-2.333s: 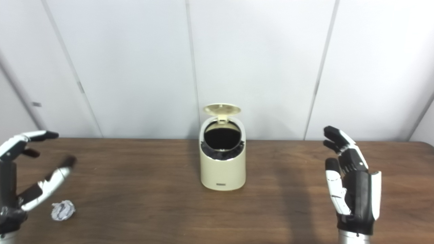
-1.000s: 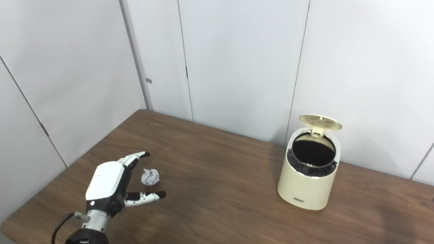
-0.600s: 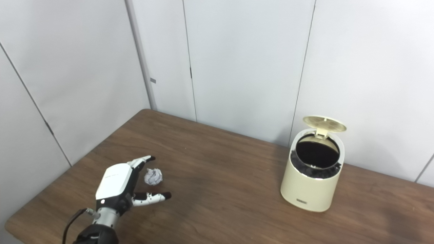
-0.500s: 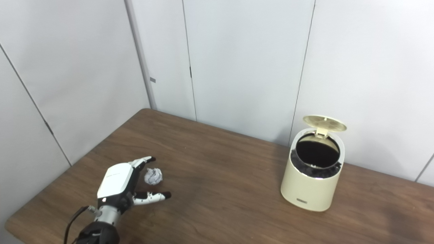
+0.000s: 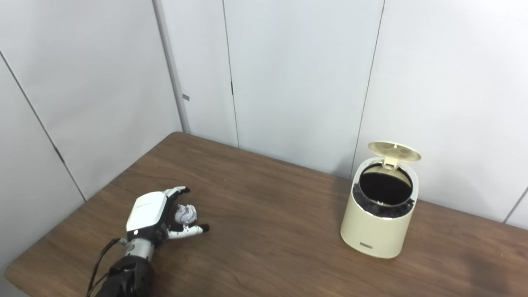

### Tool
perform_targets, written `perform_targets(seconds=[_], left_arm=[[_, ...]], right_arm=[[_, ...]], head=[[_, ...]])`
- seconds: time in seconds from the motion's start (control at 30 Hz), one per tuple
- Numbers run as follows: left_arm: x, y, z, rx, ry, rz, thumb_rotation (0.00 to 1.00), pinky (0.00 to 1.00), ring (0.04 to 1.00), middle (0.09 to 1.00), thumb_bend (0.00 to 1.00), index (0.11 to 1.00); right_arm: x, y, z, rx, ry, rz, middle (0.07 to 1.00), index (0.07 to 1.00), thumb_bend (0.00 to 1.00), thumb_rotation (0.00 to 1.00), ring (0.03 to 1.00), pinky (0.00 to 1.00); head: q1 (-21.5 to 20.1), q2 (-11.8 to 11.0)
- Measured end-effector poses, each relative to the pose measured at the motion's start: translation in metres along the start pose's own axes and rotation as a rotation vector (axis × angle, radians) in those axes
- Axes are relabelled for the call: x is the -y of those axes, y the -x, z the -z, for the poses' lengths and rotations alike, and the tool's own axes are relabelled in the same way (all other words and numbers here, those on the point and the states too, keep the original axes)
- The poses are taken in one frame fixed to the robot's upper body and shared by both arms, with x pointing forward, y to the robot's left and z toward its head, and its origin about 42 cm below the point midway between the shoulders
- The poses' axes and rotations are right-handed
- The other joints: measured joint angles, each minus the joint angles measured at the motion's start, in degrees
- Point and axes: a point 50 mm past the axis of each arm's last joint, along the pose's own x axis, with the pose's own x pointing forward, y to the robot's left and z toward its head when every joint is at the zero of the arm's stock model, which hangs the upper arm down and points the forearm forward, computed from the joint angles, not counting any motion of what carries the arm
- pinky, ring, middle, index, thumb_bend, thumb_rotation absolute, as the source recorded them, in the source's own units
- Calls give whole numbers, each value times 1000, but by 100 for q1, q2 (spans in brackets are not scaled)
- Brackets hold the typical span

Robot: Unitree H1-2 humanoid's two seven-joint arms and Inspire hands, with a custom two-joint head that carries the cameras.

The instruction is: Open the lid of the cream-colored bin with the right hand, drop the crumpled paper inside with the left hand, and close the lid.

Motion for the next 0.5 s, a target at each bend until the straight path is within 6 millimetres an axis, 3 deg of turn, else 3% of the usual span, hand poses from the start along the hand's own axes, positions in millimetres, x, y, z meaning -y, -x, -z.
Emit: perform_targets(seconds=[0.13,0.37,0.5], left_arm=[[4,-8,1,4,-19,-20,483,689,799,804,1000,808],[11,1,-1,21,-37,-54,448,639,755,778,973,788],[11,2,-2,20,-39,-78,399,531,639,683,990,700]], right_arm=[[0,-1,-3,11,0,-1,680,650,13,88,659,519],[0,-1,-5,13,-2,2,679,649,15,135,659,520],[0,-1,-5,12,1,2,677,647,22,150,657,516]], head=[[-9,0],[-27,18],[-44,26]])
